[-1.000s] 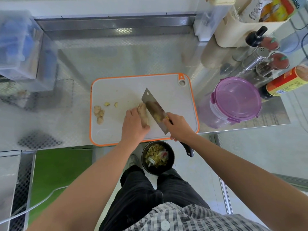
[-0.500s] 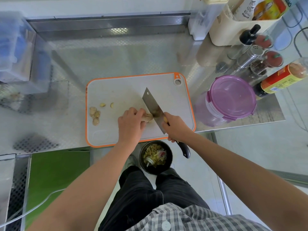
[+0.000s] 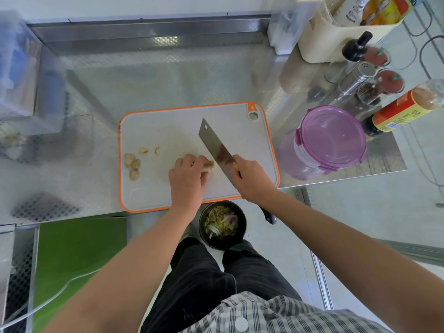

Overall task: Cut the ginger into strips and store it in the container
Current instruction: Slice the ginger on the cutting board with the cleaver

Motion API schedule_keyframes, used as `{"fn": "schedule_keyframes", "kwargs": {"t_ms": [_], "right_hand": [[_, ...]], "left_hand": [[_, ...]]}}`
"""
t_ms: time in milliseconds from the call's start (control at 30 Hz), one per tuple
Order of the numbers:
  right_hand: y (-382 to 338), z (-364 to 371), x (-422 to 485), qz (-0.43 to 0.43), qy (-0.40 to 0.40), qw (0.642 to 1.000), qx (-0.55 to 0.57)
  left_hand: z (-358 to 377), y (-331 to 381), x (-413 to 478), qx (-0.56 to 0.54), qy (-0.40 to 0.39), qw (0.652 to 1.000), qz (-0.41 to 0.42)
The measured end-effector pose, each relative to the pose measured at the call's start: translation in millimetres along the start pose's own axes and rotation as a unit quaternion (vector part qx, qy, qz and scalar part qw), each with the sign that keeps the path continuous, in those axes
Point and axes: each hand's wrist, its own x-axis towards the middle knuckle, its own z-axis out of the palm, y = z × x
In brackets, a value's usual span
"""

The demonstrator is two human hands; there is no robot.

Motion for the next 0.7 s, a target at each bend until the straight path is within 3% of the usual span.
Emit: {"fn": "schedule_keyframes", "kwargs": {"t_ms": [133, 700], "right_hand": [[-3.2, -2.0, 1.0, -0.007, -0.023, 1.0, -0.017], [-9.1, -3.0, 6.1, -0.005, -0.049, 0.995, -0.088]], "left_hand": [[-2.1, -2.8, 6.5, -0.022, -0.004, 0.999, -0.05], [0.0, -3.9, 10.9, -0.084, -0.029, 0.995, -0.054]]}}
